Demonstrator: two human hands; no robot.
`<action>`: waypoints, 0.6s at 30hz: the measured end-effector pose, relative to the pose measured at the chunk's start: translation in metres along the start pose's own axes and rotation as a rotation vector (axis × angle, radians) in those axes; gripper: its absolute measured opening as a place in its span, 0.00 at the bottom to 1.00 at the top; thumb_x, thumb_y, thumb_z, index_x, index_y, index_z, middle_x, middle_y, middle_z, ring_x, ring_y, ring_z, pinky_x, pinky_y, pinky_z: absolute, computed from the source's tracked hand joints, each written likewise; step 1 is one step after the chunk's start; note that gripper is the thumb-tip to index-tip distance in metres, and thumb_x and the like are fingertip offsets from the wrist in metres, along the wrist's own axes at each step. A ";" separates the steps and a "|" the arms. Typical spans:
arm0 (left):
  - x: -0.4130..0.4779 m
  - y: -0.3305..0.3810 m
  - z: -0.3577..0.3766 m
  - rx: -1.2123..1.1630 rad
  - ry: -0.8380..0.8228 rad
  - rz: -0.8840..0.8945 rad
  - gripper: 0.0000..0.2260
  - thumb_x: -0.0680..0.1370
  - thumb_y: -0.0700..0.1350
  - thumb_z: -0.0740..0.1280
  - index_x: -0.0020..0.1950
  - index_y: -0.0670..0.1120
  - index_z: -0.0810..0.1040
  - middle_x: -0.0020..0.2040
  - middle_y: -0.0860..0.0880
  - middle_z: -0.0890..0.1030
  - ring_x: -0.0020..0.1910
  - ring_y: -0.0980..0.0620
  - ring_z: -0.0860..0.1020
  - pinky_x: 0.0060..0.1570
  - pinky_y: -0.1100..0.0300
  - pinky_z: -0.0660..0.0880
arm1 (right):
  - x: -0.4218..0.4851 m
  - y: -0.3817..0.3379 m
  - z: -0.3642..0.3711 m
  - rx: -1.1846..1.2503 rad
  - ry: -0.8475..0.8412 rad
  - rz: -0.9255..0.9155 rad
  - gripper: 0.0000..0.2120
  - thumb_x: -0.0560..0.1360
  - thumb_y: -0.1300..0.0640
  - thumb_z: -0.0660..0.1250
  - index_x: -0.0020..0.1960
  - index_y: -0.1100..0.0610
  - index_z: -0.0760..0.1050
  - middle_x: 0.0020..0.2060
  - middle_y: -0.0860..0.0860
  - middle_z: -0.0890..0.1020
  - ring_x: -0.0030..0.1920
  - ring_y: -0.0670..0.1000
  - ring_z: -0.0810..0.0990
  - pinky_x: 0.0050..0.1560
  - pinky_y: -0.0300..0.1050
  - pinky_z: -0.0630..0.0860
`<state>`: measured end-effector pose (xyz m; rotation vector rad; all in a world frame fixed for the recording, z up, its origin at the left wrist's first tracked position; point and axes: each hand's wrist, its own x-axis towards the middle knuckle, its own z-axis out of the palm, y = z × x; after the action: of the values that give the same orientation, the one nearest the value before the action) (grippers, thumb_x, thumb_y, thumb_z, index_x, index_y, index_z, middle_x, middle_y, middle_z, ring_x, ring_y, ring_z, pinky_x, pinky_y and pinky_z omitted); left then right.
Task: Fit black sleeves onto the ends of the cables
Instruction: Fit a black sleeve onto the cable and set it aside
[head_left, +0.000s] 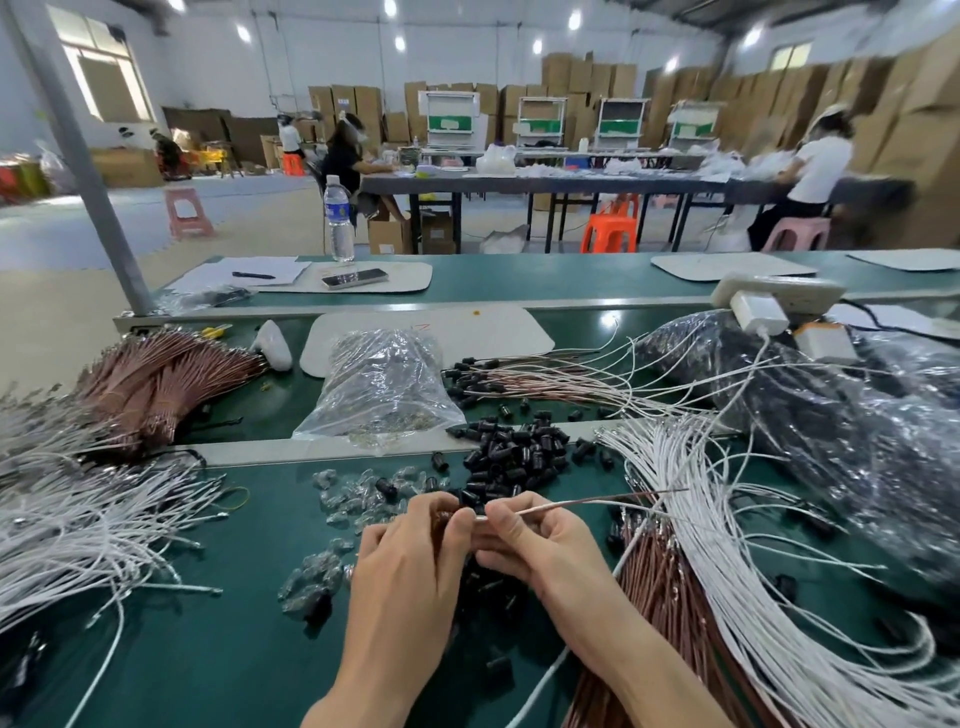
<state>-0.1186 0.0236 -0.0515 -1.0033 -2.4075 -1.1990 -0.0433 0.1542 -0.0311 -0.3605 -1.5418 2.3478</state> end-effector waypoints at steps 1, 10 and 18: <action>-0.001 0.000 0.000 -0.005 0.009 0.029 0.06 0.83 0.60 0.55 0.52 0.63 0.69 0.40 0.69 0.75 0.54 0.78 0.67 0.45 0.65 0.67 | 0.000 0.000 0.000 -0.007 0.001 0.001 0.14 0.74 0.51 0.72 0.52 0.60 0.78 0.49 0.60 0.87 0.53 0.57 0.87 0.47 0.39 0.82; 0.009 -0.006 -0.023 -0.357 0.201 -0.091 0.05 0.81 0.54 0.61 0.52 0.66 0.74 0.44 0.60 0.80 0.40 0.57 0.78 0.41 0.71 0.72 | 0.004 -0.010 -0.014 0.236 0.122 -0.049 0.09 0.71 0.59 0.73 0.49 0.61 0.87 0.49 0.65 0.86 0.42 0.53 0.86 0.41 0.38 0.83; 0.036 -0.001 -0.029 -0.505 0.230 -0.196 0.07 0.82 0.53 0.60 0.51 0.66 0.75 0.41 0.51 0.80 0.36 0.55 0.76 0.35 0.70 0.73 | 0.015 -0.043 -0.030 0.172 0.179 -0.169 0.09 0.73 0.58 0.71 0.50 0.58 0.87 0.50 0.61 0.86 0.46 0.52 0.87 0.43 0.37 0.82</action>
<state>-0.1472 0.0178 -0.0158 -0.7035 -2.1035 -1.9393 -0.0405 0.2013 -0.0039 -0.3721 -1.2289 2.2304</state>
